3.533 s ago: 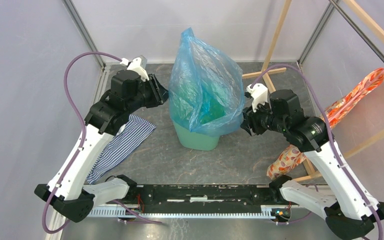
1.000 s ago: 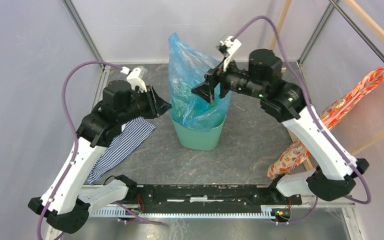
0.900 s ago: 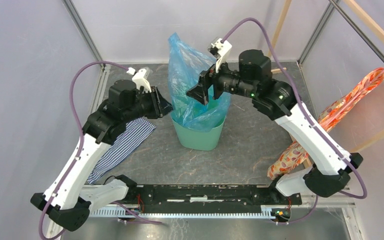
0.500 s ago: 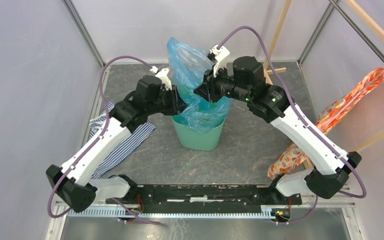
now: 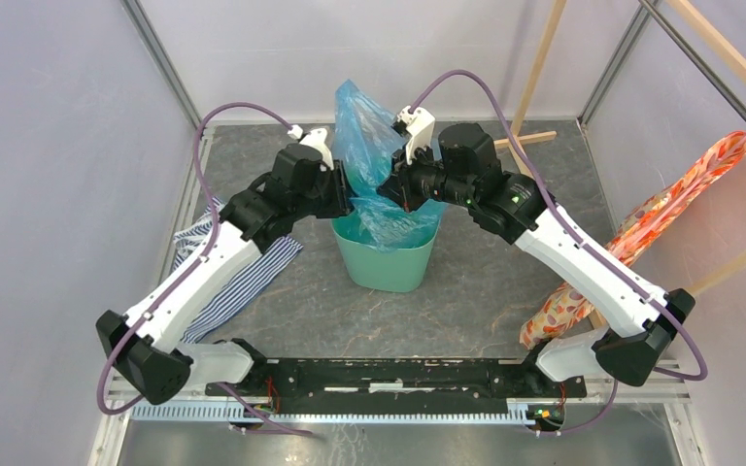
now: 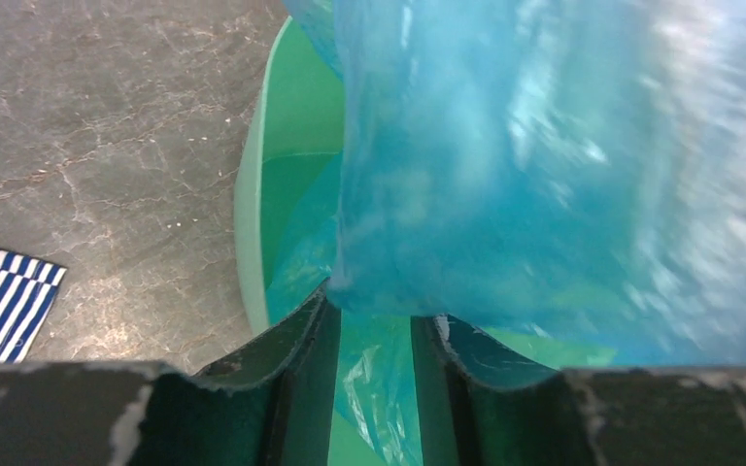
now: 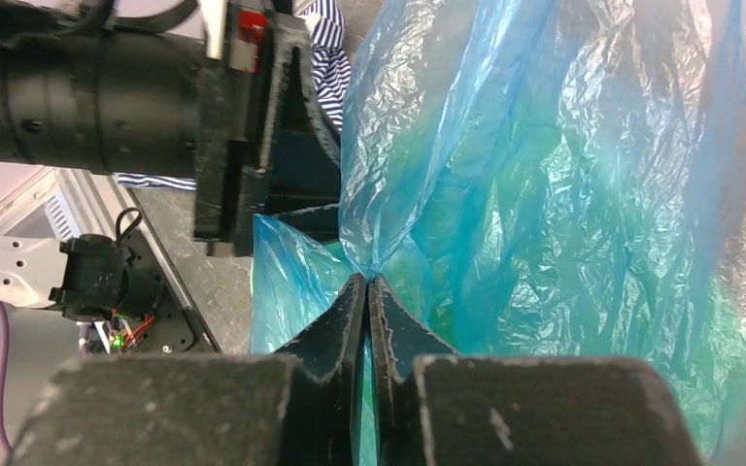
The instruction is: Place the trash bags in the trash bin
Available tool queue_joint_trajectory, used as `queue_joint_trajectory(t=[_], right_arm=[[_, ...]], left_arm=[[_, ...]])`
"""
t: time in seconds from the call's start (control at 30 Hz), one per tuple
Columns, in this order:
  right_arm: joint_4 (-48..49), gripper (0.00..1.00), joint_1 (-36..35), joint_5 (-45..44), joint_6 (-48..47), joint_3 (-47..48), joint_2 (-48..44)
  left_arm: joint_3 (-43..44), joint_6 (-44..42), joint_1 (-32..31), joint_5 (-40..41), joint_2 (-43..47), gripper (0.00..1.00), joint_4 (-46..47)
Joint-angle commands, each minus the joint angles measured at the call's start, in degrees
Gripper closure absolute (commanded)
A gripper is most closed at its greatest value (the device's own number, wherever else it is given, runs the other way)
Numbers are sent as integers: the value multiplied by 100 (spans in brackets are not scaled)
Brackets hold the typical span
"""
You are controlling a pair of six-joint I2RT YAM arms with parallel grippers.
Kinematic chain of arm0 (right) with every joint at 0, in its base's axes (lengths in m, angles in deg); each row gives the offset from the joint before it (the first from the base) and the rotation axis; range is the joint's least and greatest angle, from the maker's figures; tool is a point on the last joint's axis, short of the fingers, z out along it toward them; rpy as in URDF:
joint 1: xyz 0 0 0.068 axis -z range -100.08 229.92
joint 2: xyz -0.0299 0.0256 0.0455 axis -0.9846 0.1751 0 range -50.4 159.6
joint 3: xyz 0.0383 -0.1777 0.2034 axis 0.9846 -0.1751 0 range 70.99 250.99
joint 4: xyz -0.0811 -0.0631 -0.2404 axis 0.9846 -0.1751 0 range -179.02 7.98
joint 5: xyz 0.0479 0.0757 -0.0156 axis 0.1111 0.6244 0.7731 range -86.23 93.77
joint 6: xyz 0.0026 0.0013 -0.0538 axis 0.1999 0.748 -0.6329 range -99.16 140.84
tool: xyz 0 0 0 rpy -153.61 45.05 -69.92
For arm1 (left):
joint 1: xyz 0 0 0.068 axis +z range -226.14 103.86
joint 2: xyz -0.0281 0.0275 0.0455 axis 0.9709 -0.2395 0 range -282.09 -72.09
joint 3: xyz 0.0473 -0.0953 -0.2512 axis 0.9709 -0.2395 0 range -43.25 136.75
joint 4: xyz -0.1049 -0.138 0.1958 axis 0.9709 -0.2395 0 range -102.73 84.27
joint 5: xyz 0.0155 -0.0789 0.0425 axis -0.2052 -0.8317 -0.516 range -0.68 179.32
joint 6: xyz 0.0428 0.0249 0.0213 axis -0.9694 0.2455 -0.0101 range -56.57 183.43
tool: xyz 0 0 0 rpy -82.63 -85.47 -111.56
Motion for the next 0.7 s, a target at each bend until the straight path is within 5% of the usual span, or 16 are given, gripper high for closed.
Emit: queue_joint_trajectory(t=[0.0, 0.37, 0.67], right_arm=[[305, 92, -49, 11, -42, 171, -178], [250, 93, -264, 110, 4, 810, 153], [302, 94, -791, -50, 129, 1408, 800]], left_arm=[[370, 23, -5, 215, 586, 59, -279], [912, 189, 2, 721, 1322, 55, -1097], [1882, 614, 47, 1000, 1133, 36, -1058]])
